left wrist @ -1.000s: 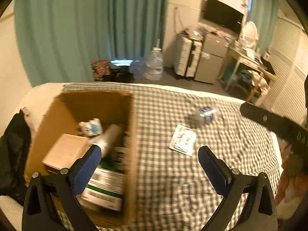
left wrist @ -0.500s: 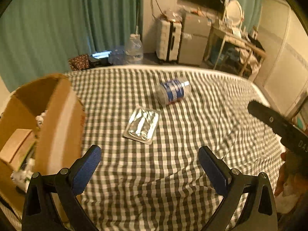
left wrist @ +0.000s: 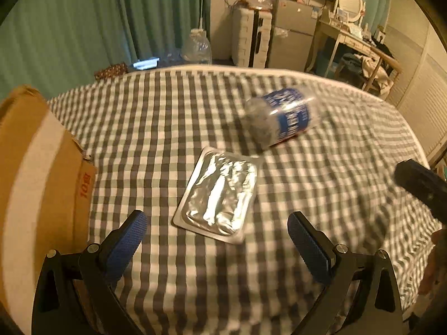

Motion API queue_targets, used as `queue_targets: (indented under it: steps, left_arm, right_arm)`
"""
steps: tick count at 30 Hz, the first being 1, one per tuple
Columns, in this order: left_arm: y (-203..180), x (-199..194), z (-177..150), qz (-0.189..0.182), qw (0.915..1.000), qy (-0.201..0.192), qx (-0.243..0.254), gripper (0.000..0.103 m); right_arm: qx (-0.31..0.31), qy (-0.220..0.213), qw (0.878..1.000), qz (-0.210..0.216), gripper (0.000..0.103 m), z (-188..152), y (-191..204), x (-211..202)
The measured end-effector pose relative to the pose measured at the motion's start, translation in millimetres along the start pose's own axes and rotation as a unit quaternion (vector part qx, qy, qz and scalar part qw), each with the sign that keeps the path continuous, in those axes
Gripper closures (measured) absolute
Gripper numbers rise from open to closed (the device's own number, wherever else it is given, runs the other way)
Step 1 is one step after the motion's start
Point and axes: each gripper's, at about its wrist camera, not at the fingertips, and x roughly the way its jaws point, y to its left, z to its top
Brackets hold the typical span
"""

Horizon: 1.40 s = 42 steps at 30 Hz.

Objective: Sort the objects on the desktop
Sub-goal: 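Move both grippers back over the foil pack and bottle, then grasp the foil blister pack with the left gripper while the right grasps the floss bottle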

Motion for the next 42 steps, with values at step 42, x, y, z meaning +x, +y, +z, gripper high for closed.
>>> queue_targets:
  steps: [42]
  left_arm:
    - [48.1, 18.6, 18.4, 0.011, 0.9948, 0.011, -0.101, 0.032]
  right_arm:
    - [-0.054, 0.068, 0.996, -0.001, 0.012, 25.1, 53.7, 81.2]
